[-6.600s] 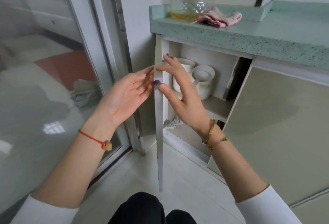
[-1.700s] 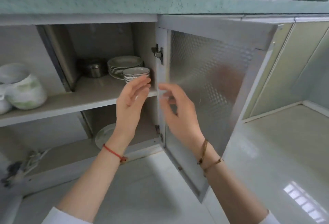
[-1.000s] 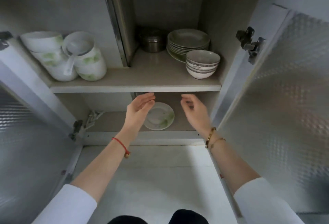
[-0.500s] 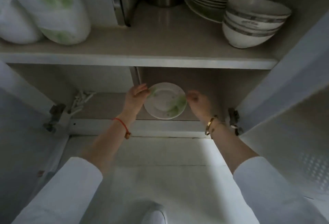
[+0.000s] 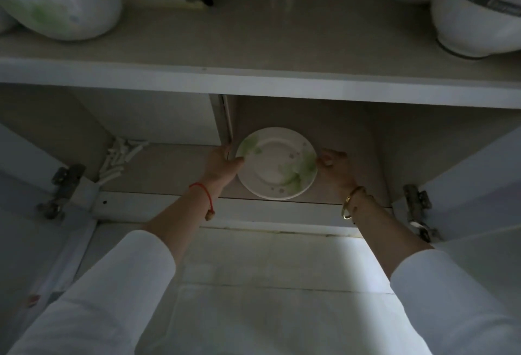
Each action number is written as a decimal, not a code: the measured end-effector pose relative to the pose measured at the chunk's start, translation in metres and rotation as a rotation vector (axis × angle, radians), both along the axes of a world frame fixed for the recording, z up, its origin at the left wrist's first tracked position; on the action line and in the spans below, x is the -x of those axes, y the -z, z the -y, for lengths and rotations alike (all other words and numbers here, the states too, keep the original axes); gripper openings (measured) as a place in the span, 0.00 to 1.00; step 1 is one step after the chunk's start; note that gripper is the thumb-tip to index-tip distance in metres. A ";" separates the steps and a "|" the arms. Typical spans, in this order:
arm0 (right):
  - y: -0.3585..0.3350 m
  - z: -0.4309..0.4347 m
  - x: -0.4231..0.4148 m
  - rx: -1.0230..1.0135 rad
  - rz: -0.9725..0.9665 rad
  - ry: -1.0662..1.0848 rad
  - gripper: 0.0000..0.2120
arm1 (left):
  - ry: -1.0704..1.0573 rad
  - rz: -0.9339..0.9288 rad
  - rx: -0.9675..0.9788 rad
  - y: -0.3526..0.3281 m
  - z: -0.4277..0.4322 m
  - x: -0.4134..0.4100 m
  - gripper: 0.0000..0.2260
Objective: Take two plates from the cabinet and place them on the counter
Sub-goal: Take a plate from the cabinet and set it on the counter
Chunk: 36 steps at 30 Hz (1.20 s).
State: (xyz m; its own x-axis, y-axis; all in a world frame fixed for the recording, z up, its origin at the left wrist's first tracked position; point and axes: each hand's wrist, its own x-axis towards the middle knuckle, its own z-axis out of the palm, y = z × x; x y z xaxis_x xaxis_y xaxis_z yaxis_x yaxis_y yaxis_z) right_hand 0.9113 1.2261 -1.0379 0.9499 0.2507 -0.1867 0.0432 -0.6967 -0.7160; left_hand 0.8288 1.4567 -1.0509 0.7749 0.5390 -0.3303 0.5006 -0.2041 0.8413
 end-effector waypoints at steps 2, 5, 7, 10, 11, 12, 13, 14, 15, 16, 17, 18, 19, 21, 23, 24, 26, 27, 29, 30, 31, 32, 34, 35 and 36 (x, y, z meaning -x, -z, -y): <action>0.003 -0.004 -0.001 0.009 -0.024 -0.006 0.05 | 0.000 -0.020 0.035 0.004 0.001 -0.002 0.17; 0.010 -0.010 0.000 -0.007 -0.074 0.026 0.07 | -0.010 -0.053 0.099 0.007 0.001 -0.003 0.18; 0.013 -0.013 0.002 -0.029 -0.085 0.072 0.05 | -0.005 -0.080 0.108 0.007 0.002 -0.003 0.18; 0.010 -0.015 0.005 -0.022 -0.089 0.078 0.22 | 0.006 -0.106 0.105 0.005 0.006 -0.005 0.16; 0.009 -0.015 0.005 -0.011 -0.082 0.076 0.29 | 0.006 -0.108 0.107 0.004 0.007 -0.005 0.17; 0.010 -0.015 0.005 0.005 -0.075 0.078 0.31 | 0.006 -0.106 0.102 0.003 0.009 -0.005 0.18; 0.011 -0.014 0.005 0.003 -0.087 0.084 0.31 | 0.011 -0.099 0.089 0.002 0.010 -0.005 0.20; 0.013 -0.014 0.004 -0.013 -0.104 0.096 0.27 | 0.020 -0.095 0.070 0.001 0.011 -0.005 0.21; 0.015 -0.014 0.003 -0.034 -0.116 0.108 0.23 | 0.037 -0.101 0.043 0.002 0.011 -0.006 0.22; 0.017 -0.014 0.002 -0.052 -0.119 0.117 0.19 | 0.047 -0.108 0.023 0.002 0.011 -0.006 0.23; 0.019 -0.013 0.001 -0.065 -0.119 0.127 0.16 | 0.046 -0.114 0.020 0.003 0.009 -0.006 0.23; 0.021 -0.014 -0.001 -0.074 -0.121 0.139 0.14 | 0.026 -0.100 0.057 0.003 0.009 -0.006 0.22; 0.023 -0.014 -0.002 -0.078 -0.125 0.153 0.14 | -0.005 -0.078 0.110 0.003 0.009 -0.006 0.18; 0.027 -0.014 -0.005 -0.077 -0.136 0.181 0.14 | -0.081 -0.024 0.233 0.001 0.012 -0.004 0.17; 0.030 -0.014 -0.006 -0.087 -0.145 0.204 0.14 | -0.145 -0.021 0.310 0.002 0.015 -0.003 0.14; 0.032 -0.014 -0.006 -0.106 -0.157 0.224 0.15 | -0.169 -0.032 0.338 0.000 0.017 -0.002 0.15; 0.034 -0.014 -0.005 -0.185 -0.176 0.292 0.17 | -0.203 -0.023 0.387 -0.003 0.019 -0.001 0.16; 0.034 -0.015 -0.004 -0.220 -0.173 0.317 0.17 | -0.207 -0.007 0.395 -0.004 0.020 0.000 0.16; 0.035 -0.015 -0.001 -0.262 -0.167 0.338 0.16 | -0.210 0.023 0.417 -0.008 0.022 0.004 0.21; 0.035 -0.015 0.001 -0.278 -0.162 0.348 0.16 | -0.221 0.034 0.419 -0.010 0.022 0.006 0.23; 0.033 -0.015 0.005 -0.299 -0.150 0.364 0.15 | -0.232 0.043 0.415 -0.013 0.023 0.008 0.24; 0.030 -0.015 0.009 -0.326 -0.136 0.381 0.14 | -0.235 0.044 0.412 -0.015 0.023 0.011 0.25; 0.024 -0.014 0.019 -0.382 -0.114 0.390 0.11 | -0.224 0.039 0.404 -0.022 0.022 0.017 0.27; 0.020 -0.014 0.024 -0.405 -0.108 0.386 0.11 | -0.219 0.039 0.397 -0.024 0.022 0.021 0.27; 0.015 -0.013 0.031 -0.432 -0.109 0.381 0.12 | -0.219 0.041 0.391 -0.028 0.022 0.027 0.27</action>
State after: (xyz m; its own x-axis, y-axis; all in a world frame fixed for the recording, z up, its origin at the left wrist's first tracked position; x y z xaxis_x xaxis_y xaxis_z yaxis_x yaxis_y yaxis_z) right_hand 0.8802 1.2387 -1.0529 0.9691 -0.0299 -0.2448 -0.2427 -0.2922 -0.9250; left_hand 0.8021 1.4347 -1.0234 0.6734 0.5324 -0.5129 0.4611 0.2398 0.8543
